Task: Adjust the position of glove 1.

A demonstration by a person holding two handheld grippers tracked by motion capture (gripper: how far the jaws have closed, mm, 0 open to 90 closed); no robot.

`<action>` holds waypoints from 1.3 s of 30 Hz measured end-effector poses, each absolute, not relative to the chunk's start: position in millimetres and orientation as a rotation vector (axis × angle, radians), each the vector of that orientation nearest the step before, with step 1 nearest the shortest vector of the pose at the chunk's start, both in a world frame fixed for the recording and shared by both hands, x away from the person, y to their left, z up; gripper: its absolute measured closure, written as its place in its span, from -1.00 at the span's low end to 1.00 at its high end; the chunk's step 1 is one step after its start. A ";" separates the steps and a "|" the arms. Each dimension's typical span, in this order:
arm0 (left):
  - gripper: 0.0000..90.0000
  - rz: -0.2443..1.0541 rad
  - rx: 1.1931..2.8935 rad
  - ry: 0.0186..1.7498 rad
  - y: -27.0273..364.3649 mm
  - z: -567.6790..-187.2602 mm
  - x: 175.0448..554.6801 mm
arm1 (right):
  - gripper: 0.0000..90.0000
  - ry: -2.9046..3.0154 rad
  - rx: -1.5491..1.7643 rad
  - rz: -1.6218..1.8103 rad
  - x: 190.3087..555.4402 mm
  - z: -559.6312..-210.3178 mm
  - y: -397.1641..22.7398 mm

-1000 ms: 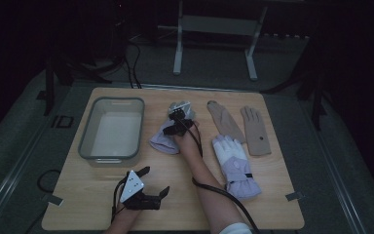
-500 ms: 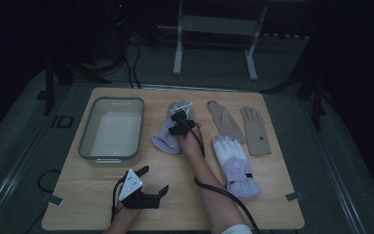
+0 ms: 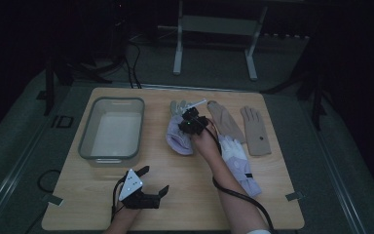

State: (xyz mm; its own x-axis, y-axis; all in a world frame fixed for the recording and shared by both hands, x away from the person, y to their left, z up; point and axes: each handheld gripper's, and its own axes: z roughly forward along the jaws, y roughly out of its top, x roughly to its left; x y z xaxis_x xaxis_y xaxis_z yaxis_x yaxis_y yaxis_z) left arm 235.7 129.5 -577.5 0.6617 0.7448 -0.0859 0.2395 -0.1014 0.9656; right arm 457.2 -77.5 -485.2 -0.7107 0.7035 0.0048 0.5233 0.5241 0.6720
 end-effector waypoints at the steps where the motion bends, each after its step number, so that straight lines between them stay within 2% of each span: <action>1: -0.95 0.515 1.661 0.814 129.5 -577.5 235.7 | 0.94 2.495 1.003 0.965 452.7 -480.0 -80.7; 6: -0.95 0.512 1.658 0.819 130.0 -577.6 236.3 | 0.94 2.481 0.922 0.979 428.2 -460.3 -98.5; 10: -0.95 0.519 1.660 0.814 129.3 -577.5 235.7 | 0.94 2.477 0.855 0.954 408.3 -458.4 -105.5; 18: -0.95 0.513 1.661 0.816 129.6 -577.4 235.8 | 0.94 2.518 0.877 0.899 395.9 -487.0 -111.9; 28: -0.95 0.514 1.662 0.809 129.1 -577.6 235.5 | 0.91 2.580 0.926 0.830 409.1 -528.7 -104.5; 33: -0.95 0.513 1.661 0.804 129.0 -577.6 235.4 | 0.75 2.588 0.966 0.851 410.4 -533.6 -105.0; 39: -0.95 0.511 1.660 0.807 129.1 -577.6 235.7 | 0.42 2.601 0.981 0.893 406.5 -521.7 -108.7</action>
State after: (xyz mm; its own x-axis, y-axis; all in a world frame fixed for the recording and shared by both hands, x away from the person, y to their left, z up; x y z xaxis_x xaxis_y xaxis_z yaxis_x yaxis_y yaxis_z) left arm 235.7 129.1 -577.6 0.6671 0.7399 -0.0870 0.2372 -0.1002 0.9663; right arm 406.5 -108.7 -521.7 -0.7527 0.6584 0.0072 0.5240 0.5923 0.6120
